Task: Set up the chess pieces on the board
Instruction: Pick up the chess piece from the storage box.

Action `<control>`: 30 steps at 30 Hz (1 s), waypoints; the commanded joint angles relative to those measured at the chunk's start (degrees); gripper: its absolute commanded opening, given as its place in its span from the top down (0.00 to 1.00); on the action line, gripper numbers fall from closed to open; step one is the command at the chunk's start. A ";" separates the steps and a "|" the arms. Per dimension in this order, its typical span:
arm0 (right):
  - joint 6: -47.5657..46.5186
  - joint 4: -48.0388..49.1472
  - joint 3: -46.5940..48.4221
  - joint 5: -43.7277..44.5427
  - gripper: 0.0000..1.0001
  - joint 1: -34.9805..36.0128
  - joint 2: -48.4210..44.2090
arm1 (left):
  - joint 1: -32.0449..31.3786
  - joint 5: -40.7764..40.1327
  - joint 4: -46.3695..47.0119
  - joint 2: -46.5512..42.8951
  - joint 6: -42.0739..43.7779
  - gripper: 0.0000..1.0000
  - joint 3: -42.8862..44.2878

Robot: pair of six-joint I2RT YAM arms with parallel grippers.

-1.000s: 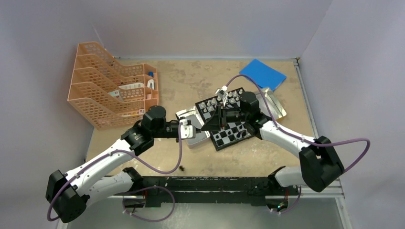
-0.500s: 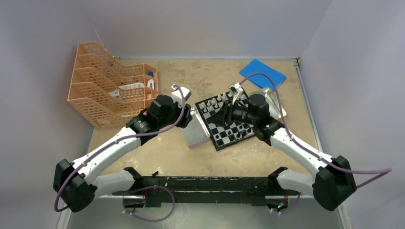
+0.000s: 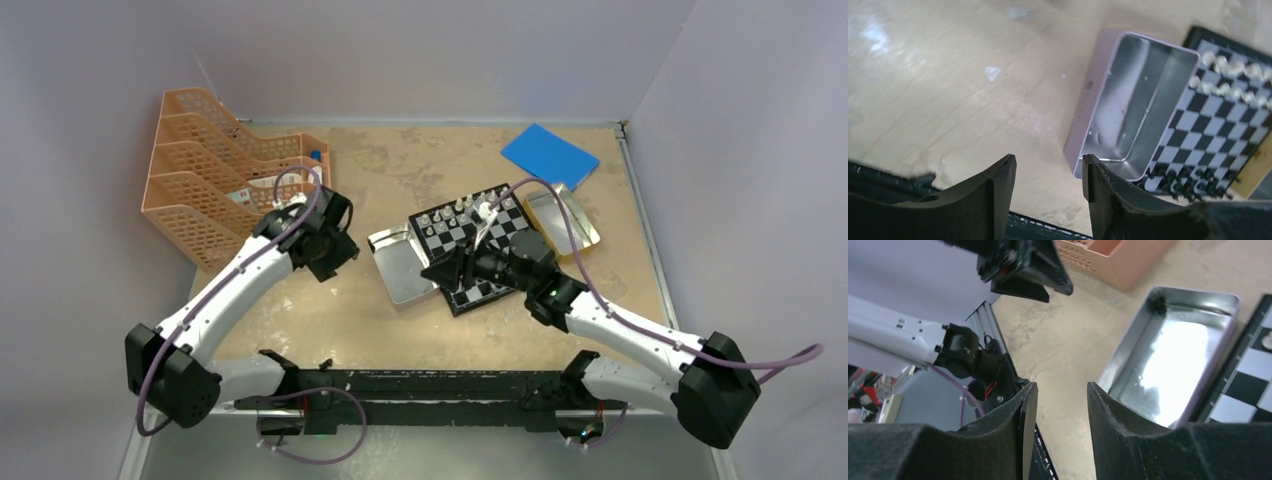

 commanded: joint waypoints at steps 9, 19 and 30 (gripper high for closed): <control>-16.23 34.62 -1.76 4.82 0.54 19.57 16.05 | 1.02 -12.69 -11.70 -12.71 0.19 0.40 16.55; -29.21 45.05 5.17 -1.00 0.54 28.13 37.59 | 0.98 -9.01 -0.94 -23.66 17.77 0.40 22.47; -40.91 38.64 18.04 -3.50 0.60 31.24 53.54 | 0.98 -8.94 -1.92 -27.67 19.83 0.40 21.59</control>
